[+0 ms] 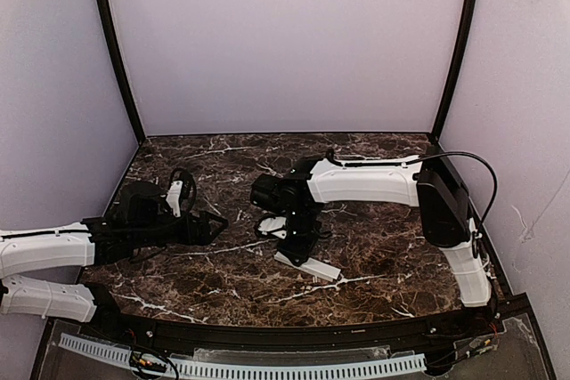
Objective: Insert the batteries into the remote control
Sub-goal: Load the battery cover onto the remote control without the battery cover.
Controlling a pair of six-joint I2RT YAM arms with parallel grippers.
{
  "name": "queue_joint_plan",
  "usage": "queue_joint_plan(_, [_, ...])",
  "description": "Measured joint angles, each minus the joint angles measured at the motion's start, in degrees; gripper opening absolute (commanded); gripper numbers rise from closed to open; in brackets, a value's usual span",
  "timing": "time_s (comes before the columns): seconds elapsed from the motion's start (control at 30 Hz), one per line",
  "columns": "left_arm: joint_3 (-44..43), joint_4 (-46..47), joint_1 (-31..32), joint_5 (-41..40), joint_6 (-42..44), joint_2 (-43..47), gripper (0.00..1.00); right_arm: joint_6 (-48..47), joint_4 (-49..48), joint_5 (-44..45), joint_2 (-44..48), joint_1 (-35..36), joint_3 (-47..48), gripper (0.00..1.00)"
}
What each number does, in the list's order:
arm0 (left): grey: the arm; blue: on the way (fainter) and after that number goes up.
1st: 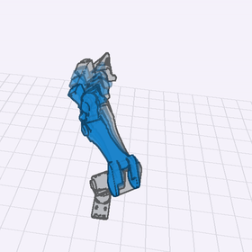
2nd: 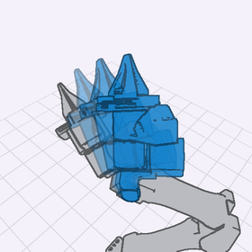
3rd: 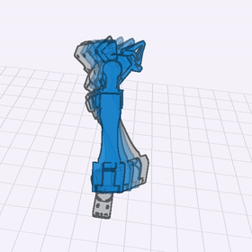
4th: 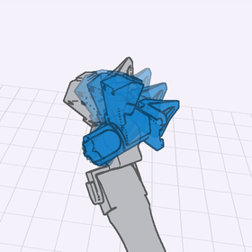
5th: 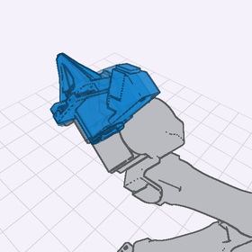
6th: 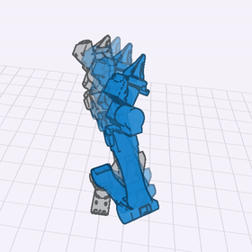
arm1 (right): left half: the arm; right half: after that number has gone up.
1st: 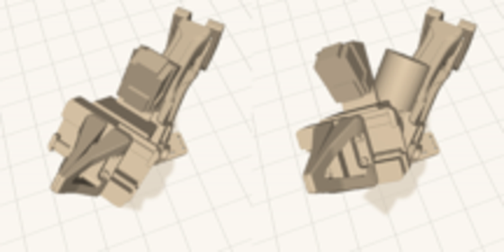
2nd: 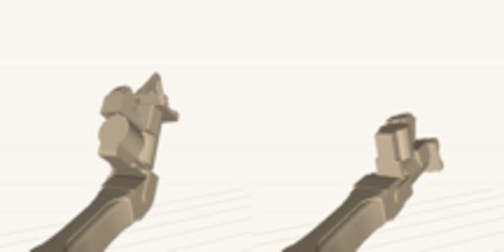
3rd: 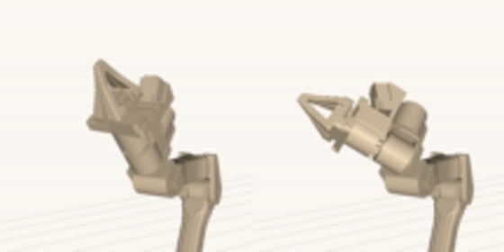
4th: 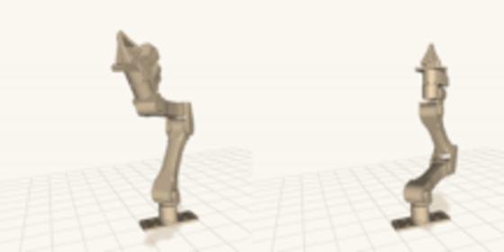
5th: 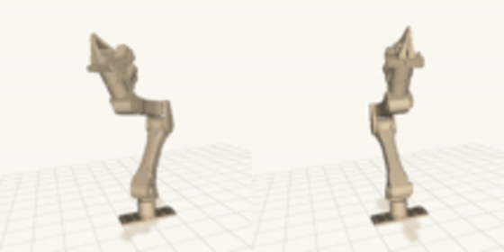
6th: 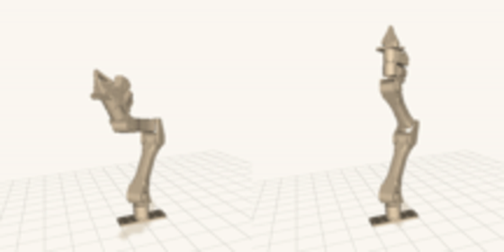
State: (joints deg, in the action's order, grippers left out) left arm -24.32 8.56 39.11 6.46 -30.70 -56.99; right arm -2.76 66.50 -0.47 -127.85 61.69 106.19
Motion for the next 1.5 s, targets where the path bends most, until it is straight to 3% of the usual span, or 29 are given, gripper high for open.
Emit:
queue_joint_plan(0.87, [0.4,0.0,0.0,0.0,0.0,0.0,0.99,0.0,0.9,0.0,-1.0,0.0,1.9,0.29])
queue_joint_plan(1.17, [0.4,0.0,-0.3,0.1,0.0,0.1,0.98,-0.2,0.9,-0.3,-1.5,0.0,1.9,0.39])
queue_joint_plan(1.5, [0.4,0.0,-0.3,0.2,0.0,0.1,0.99,-0.2,0.9,-0.6,-1.6,0.0,1.9,0.42])
